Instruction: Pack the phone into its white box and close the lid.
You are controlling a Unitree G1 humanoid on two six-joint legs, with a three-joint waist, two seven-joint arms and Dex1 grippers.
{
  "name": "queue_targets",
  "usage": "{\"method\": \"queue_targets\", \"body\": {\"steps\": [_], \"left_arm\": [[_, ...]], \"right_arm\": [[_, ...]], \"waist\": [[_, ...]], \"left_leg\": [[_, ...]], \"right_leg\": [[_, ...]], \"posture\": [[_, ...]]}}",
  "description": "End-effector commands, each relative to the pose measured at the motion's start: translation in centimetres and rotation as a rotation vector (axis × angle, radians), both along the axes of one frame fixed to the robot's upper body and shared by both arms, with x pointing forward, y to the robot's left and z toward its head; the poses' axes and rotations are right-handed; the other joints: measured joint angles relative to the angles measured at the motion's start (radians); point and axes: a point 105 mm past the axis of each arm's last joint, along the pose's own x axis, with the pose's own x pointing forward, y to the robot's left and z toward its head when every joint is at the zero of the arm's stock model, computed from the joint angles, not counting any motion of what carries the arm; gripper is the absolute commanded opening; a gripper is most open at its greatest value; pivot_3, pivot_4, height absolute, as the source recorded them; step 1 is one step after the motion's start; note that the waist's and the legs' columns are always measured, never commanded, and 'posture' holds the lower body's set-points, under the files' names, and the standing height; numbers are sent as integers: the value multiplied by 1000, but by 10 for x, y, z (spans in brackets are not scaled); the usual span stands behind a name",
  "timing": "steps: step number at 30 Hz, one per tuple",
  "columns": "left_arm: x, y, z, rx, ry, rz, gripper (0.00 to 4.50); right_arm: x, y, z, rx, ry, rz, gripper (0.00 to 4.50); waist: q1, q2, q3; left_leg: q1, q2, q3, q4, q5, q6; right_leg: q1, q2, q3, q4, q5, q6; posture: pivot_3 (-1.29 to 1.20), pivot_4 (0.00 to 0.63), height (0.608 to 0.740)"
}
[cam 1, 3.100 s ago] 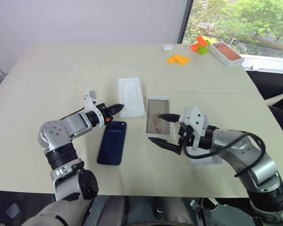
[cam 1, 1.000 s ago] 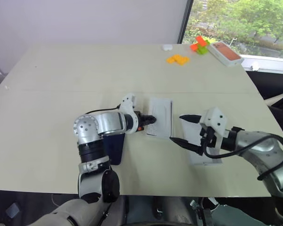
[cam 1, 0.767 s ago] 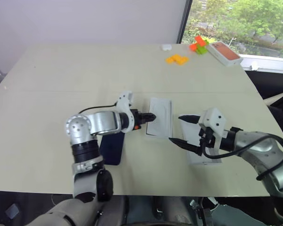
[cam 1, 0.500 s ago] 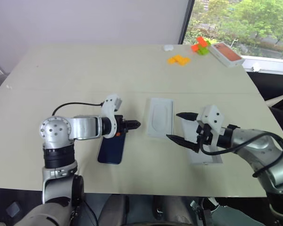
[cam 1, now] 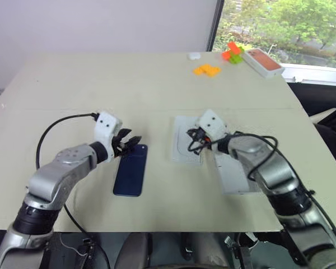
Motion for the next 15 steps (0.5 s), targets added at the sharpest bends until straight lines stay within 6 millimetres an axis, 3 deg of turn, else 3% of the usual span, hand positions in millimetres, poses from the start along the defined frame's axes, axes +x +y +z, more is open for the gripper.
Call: {"method": "queue_targets", "body": {"steps": [1, 6, 11, 15], "left_arm": [[-9, 3, -3, 14, -23, -54, 2382], [-7, 17, -14, 10, 9, 2, 2382], [-8, 18, -11, -24, 6, 11, 2382], [-9, 19, -12, -30, 12, 17, 2382]], "right_arm": [[8, 10, -12, -72, 18, 14, 61], [8, 20, -26, -94, 67, 63, 61], [5, 15, -39, -187, 81, 79, 61], [3, 13, -32, -190, 51, 92, 61]], "waist": [[-4, 0, 0], [-6, 0, -1], [-6, 0, -1], [-5, 0, -1]], "left_leg": [[0, 0, 0, 0, -1, 2], [-12, 0, 1, 1, 0, 0], [-11, 0, 1, 1, -3, 5], [-11, 0, 1, 1, -3, 6]], "right_leg": [[0, 0, 0, 0, 0, 0], [-13, -1, 0, 1, 0, 0], [-12, -1, 0, 2, 1, 0], [-12, -1, 0, 2, 1, 0]], "posture": [[0, 150, 740], [0, 150, 740], [0, 150, 740], [0, 150, 740]]}}
